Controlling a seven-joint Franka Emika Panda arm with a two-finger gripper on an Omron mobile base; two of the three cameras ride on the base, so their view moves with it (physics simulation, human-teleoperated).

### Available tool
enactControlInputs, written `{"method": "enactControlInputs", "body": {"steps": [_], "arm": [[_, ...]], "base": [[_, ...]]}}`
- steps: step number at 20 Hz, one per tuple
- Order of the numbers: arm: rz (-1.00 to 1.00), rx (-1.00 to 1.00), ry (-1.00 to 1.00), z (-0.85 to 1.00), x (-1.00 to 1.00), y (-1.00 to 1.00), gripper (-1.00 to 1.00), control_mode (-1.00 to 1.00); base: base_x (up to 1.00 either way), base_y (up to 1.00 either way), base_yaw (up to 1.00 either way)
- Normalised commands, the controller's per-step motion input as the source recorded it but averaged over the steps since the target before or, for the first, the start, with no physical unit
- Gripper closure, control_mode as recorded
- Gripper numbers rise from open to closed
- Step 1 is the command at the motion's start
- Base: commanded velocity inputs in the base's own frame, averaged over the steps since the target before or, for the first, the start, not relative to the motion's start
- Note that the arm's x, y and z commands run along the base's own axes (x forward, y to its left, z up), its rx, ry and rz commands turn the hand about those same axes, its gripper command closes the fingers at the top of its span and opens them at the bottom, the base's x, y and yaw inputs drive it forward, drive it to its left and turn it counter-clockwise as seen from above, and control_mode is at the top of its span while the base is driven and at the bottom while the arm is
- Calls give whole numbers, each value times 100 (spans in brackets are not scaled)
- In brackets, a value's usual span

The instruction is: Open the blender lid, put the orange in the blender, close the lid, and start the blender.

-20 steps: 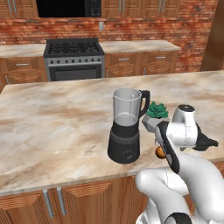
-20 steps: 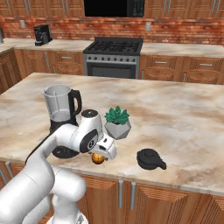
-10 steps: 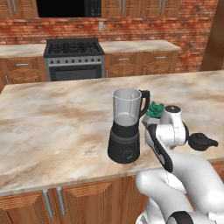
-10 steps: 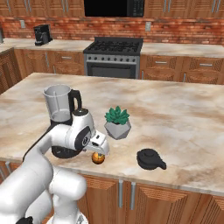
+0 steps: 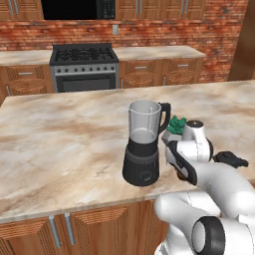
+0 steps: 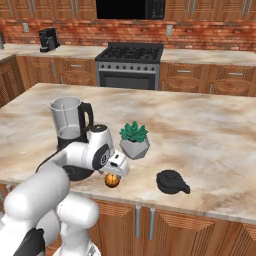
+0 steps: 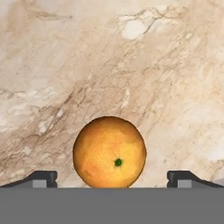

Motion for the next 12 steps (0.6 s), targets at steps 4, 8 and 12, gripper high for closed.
{"method": "enactControlInputs", "body": {"steps": [4, 8, 12], "arm": [[0, 0, 13, -39, 0, -17, -100, -100], [0, 0, 11, -28, 4, 1, -100, -100], [1, 0, 9, -26, 4, 10, -100, -100]], "base": [[0, 0, 0], [0, 0, 0], [0, 0, 0]]}}
